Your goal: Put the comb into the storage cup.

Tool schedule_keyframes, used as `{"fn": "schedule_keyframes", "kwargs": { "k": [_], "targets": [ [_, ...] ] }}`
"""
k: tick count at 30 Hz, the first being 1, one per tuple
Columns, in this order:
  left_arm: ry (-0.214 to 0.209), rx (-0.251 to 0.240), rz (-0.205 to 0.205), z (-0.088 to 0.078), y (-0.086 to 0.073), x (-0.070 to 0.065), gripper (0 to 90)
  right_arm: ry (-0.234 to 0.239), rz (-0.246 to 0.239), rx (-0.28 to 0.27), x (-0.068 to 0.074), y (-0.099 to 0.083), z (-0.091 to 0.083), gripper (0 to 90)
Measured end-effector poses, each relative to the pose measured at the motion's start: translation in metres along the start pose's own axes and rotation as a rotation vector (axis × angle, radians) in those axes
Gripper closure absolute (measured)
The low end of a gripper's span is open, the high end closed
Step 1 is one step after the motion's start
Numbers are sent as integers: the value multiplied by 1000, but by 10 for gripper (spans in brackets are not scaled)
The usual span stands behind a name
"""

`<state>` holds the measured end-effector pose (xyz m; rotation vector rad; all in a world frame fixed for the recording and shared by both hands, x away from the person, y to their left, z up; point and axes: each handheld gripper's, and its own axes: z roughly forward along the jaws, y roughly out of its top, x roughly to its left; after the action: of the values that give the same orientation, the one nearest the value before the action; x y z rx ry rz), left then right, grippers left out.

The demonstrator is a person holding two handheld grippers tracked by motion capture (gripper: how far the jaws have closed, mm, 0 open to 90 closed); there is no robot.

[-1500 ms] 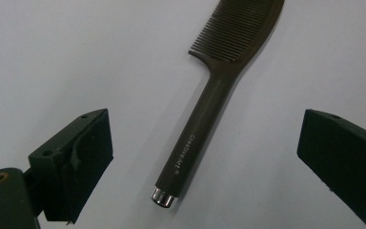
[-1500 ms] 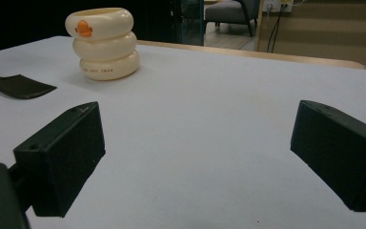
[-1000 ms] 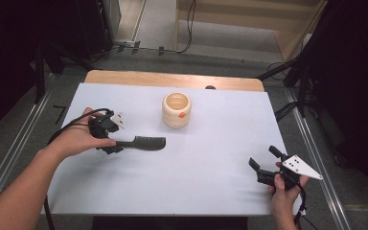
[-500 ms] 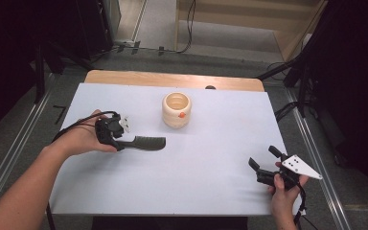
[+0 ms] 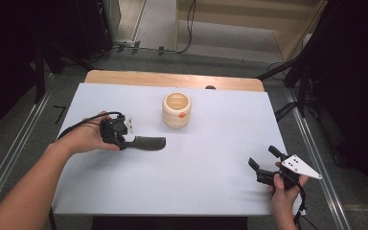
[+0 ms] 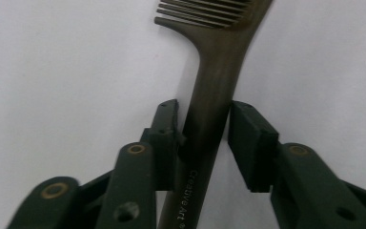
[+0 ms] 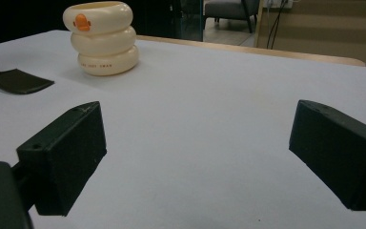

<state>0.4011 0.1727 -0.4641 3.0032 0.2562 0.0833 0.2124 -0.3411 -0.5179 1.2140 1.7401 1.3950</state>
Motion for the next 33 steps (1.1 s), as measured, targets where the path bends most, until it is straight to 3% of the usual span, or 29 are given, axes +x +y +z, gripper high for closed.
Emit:
{"fn": "schedule_keyframes", "kwargs": {
  "k": [6, 18, 25, 26, 29, 31, 33],
  "targets": [
    [-7, 18, 54, 0, 3, -1, 726, -1, -1, 3, 1, 0, 0, 36],
    [32, -23, -5, -1, -4, -7, 730, -3, -2, 7, 1, 0, 0, 36],
    [44, -76, -23, -4, -11, -11, 731, -6, -7, 9, 1, 0, 1, 36],
    [50, -103, -32, -6, -13, -12, 731, -7, -10, 9, 1, 0, 1, 36],
    [82, -123, -34, -9, -15, -13, 730, -7, -10, 10, 1, 0, 1, 36],
    [89, -172, -53, -14, -18, -13, 730, -5, -11, 10, 1, 0, 1, 36],
    [86, -181, -58, -17, -18, -13, 731, -5, -12, 11, 1, 0, 1, 37]
  ]
}}
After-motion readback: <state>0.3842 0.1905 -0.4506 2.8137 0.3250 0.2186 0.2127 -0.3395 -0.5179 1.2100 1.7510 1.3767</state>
